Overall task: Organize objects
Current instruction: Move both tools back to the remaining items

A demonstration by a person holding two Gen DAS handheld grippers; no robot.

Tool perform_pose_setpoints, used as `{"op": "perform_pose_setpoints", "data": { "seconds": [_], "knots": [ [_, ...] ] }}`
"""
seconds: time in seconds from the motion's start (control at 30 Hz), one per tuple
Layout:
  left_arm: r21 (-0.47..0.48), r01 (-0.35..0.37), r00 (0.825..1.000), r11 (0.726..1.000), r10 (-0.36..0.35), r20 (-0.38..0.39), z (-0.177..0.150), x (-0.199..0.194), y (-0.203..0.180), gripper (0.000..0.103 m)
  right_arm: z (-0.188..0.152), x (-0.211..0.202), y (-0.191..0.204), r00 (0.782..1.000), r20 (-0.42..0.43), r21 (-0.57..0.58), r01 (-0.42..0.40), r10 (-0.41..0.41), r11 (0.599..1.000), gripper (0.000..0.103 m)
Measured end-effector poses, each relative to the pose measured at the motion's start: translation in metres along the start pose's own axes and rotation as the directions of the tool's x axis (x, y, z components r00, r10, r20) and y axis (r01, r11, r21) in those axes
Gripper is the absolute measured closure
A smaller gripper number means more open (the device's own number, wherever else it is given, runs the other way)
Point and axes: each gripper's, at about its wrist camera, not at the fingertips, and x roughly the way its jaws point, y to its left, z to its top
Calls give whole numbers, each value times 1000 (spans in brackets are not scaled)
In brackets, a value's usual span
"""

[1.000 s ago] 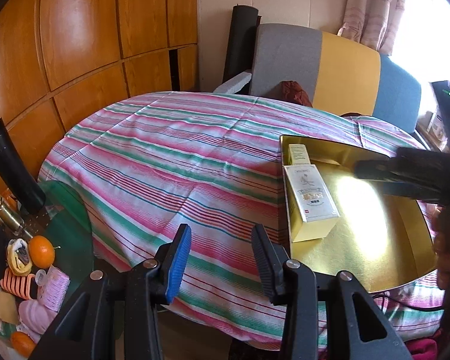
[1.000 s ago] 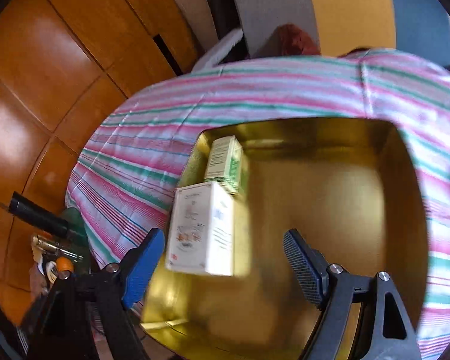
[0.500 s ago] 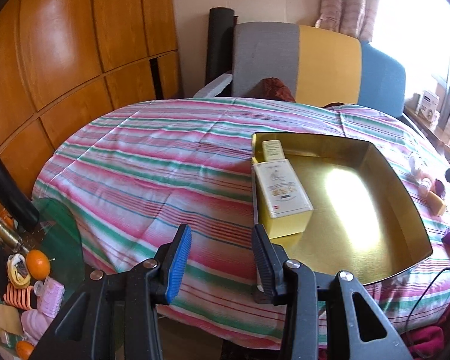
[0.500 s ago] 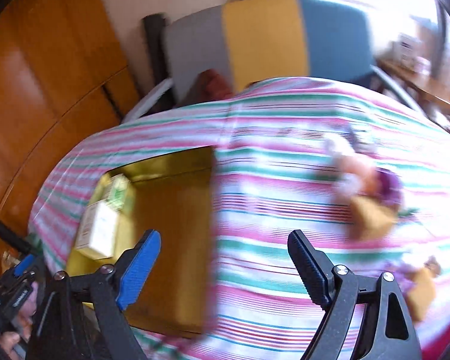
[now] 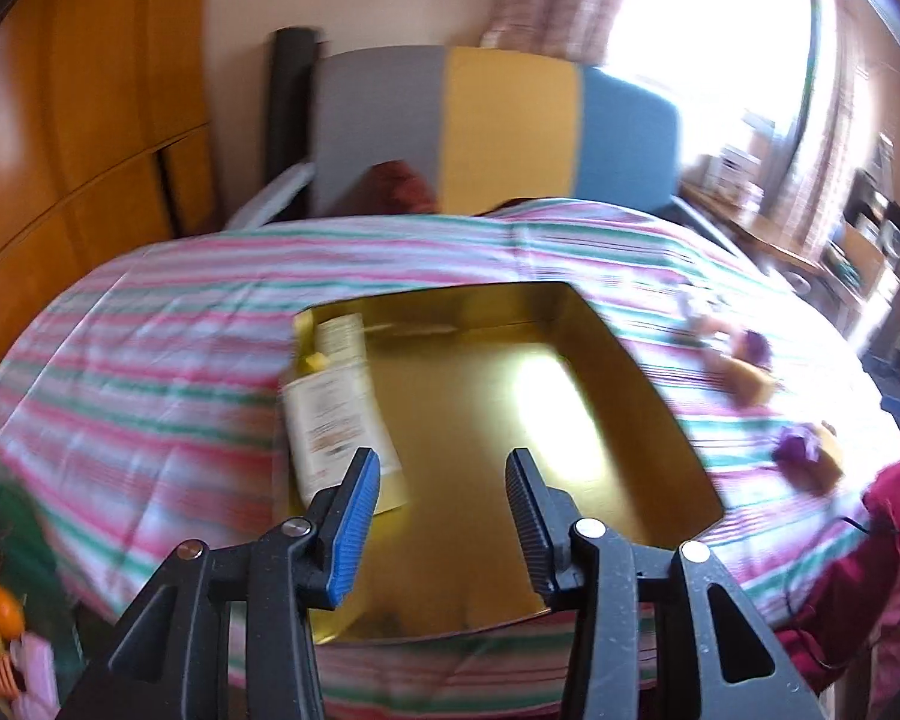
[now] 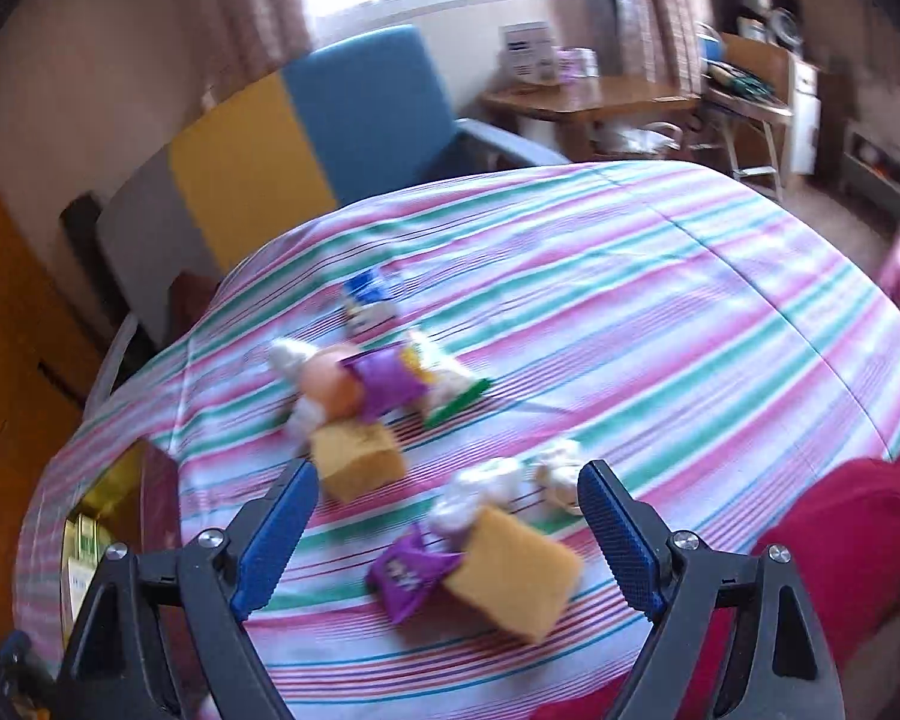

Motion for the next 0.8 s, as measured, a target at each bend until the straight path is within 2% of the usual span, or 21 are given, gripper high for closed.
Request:
{"op": "perform_pose_setpoints", "data": {
  "seconds": [0.13,0.2,0.23,0.33,0.4,0.53,0.63,0.67,0.73,0.77,0.8],
  "knots": [
    [102,119,993,988,-117,-25,14,9,-49,59,-3,10,-32,1000,12,100,-13,11,995,14],
    [156,171,985,973,-164,-54,19,17,-77,59,-6,17,-41,997,-10,176,-69,72,982,14],
    [173,189,981,967,-180,-66,20,20,-87,59,-5,14,-45,996,16,195,-85,83,977,14],
    [240,296,954,925,-273,-124,24,33,-133,59,-5,14,-55,991,25,250,-132,130,959,13],
    [256,356,932,899,-323,-164,24,40,-159,59,-6,13,-53,989,35,237,-145,140,961,13],
    [282,431,896,857,-371,-244,17,62,-208,59,-6,17,-50,986,17,227,-165,166,960,13],
    [235,508,843,829,-423,-332,8,79,-236,59,-8,18,-53,981,22,238,-193,193,952,13],
    [219,519,832,826,-430,-350,5,83,-240,59,-8,17,-54,980,27,240,-199,199,950,12],
    [167,552,796,817,-456,-398,1,93,-248,60,-8,17,-55,977,28,239,-213,212,948,12],
    [128,574,768,809,-477,-427,-1,100,-252,60,-8,17,-55,976,27,239,-217,217,946,12],
    [103,585,751,805,-489,-444,-2,105,-254,60,-8,17,-54,975,27,239,-219,219,946,12]
  ]
}}
